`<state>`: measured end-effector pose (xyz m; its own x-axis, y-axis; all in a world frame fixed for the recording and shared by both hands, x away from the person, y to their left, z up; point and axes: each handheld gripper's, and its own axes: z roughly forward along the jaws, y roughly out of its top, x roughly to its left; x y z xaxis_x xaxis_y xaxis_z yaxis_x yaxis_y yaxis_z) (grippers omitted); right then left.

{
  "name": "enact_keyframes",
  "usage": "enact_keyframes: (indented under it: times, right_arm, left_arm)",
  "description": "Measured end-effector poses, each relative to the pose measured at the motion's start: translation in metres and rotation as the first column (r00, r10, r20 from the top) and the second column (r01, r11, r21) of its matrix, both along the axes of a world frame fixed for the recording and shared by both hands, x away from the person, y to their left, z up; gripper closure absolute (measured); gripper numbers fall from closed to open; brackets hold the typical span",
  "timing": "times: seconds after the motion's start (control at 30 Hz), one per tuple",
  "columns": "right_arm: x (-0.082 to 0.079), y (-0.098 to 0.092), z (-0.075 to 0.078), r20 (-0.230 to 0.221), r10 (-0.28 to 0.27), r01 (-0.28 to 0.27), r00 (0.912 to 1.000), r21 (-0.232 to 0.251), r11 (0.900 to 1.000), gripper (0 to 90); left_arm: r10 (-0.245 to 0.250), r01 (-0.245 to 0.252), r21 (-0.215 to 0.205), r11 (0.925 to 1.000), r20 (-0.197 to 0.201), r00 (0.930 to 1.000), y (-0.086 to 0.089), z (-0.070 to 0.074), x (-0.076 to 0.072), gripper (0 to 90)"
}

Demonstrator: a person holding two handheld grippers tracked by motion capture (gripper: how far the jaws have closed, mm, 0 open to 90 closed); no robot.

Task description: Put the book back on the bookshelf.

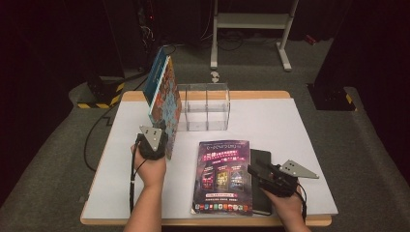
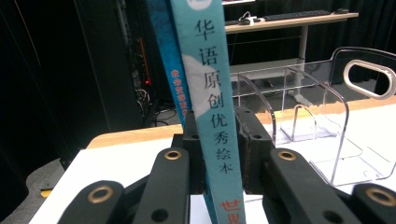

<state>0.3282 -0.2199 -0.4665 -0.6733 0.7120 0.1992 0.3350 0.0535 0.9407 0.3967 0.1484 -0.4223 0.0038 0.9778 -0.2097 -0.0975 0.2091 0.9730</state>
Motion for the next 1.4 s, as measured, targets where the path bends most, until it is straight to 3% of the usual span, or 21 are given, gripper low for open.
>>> enact_keyframes:
  times: [0.27,0.47,0.57,0.77,0.83,1.03,1.27,1.4]
  right_arm:
    - [0.0,0.0,-0.001,-0.002,0.0,0.0,1.0,-0.002,1.0,48.9]
    - [0.0,0.0,-0.001,-0.003,0.0,0.0,1.0,-0.009,1.0,48.8]
    - [0.0,0.0,-0.002,-0.005,-0.001,0.001,1.0,-0.009,1.0,48.8]
    - [0.0,0.001,-0.002,-0.006,-0.001,0.001,1.0,-0.011,1.0,48.8]
    - [0.0,0.001,-0.002,-0.007,0.0,0.0,1.0,-0.012,1.0,48.8]
    - [0.0,0.002,-0.003,-0.009,0.001,-0.001,1.0,-0.017,1.0,48.8]
    - [0.0,0.001,-0.004,-0.008,-0.003,0.002,1.0,-0.02,1.0,48.8]
    - [0.0,0.0,-0.004,-0.008,-0.007,0.007,0.9999,-0.023,1.0,48.8]
  left_arm:
    - [-0.034,0.034,0.001,0.9994,-0.026,0.9991,0.005,-0.007,-0.005,69.3]
    - [-0.085,0.083,-0.049,0.9954,-0.054,0.9949,0.011,-0.015,-0.014,67.2]
    - [-0.112,0.106,-0.095,0.9898,-0.064,0.9917,0.014,-0.017,-0.019,68.3]
    - [-0.165,0.154,-0.128,0.9798,-0.088,0.9823,0.016,-0.021,-0.026,67.0]
    - [-0.184,0.166,-0.171,0.9711,-0.094,0.9784,0.019,-0.022,-0.028,67.0]
    - [-0.192,0.168,-0.179,0.9694,-0.122,0.9739,0.022,-0.028,-0.032,66.1]
    - [-0.2,0.174,-0.19,0.9662,-0.129,0.9712,0.024,-0.034,-0.035,67.5]
    - [-0.195,0.171,-0.174,0.9698,-0.133,0.9717,0.024,-0.038,-0.038,76.2]
